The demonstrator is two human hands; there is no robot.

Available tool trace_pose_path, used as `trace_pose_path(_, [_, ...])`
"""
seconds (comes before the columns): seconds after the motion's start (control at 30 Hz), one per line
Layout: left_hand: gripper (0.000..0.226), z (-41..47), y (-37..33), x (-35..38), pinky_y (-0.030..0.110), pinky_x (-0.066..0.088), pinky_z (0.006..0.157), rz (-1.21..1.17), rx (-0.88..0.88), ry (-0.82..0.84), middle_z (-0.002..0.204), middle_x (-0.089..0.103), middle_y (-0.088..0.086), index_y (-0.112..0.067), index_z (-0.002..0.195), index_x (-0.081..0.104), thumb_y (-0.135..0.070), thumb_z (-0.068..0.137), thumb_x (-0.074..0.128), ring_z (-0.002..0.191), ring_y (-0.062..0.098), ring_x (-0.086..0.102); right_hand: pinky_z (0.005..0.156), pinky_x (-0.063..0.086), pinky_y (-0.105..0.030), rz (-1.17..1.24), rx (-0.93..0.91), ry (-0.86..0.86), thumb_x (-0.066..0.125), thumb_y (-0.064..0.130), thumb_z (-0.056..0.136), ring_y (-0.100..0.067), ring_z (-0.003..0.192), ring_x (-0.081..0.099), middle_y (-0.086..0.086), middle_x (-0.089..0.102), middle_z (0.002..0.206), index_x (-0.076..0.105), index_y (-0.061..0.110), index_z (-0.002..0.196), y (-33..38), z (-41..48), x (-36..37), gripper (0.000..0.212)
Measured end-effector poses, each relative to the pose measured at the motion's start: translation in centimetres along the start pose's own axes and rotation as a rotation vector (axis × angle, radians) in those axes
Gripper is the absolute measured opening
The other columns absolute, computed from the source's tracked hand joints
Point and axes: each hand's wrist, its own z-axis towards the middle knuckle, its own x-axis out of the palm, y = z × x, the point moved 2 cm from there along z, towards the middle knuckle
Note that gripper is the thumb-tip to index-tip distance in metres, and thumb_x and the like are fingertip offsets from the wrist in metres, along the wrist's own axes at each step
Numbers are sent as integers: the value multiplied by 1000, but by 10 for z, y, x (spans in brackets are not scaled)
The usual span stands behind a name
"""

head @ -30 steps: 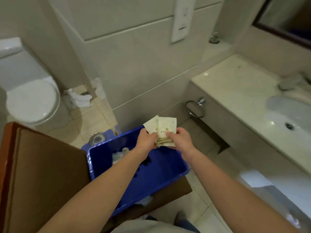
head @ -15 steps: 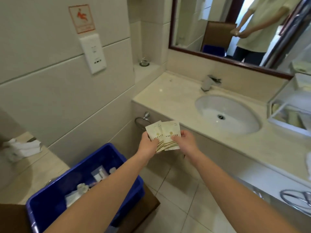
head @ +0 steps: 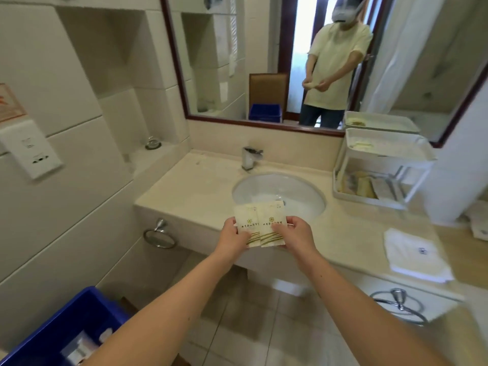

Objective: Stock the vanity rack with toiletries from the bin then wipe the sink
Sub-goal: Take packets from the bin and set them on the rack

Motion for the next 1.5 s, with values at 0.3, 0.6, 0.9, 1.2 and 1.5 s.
trace_pose_path(0.3, [28, 18, -39, 110, 29, 56, 72, 6, 67, 148, 109, 61, 8, -10, 120, 43, -2, 94, 47, 89, 19, 63, 63, 54, -28, 121, 20, -156, 65, 10, 87, -18, 84, 68, -7, 72, 99, 62, 8, 106, 5, 21, -108, 19])
trace_pose_path(0.6, [28, 63, -69, 181, 26, 53, 69, 53, 87, 273, 106, 60, 5, -12, 118, 43, 0, 93, 48, 85, 14, 62, 68, 55, -31, 177, 29, -269, 64, 11, 88, -19, 87, 68, -6, 72, 98, 61, 10, 105, 9, 66, -166, 17])
trace_pose_path(0.9, [27, 166, -128, 257, 26, 55, 71, 64, 142, 368, 112, 62, 4, -9, 118, 47, -4, 91, 51, 92, 15, 62, 69, 57, -31, 238, -17, -379, 64, 8, 88, -19, 84, 69, -7, 72, 97, 62, 12, 102, 48, 168, -218, 15])
trace_pose_path(1.2, [21, 257, -191, 315, 17, 48, 61, 162, 218, 461, 102, 63, -1, -13, 112, 51, -11, 92, 56, 84, 8, 61, 64, 54, -28, 252, -22, -487, 65, 9, 88, -21, 88, 68, -9, 70, 104, 61, 8, 112, 86, 266, -264, 25])
trace_pose_path(1.5, [26, 322, -223, 376, 38, 57, 85, 199, 224, 440, 107, 68, 3, -17, 112, 50, -14, 89, 62, 93, 16, 68, 79, 60, -37, 221, 3, -463, 65, 12, 89, -20, 94, 68, -5, 68, 106, 60, 11, 113, 101, 350, -313, 25])
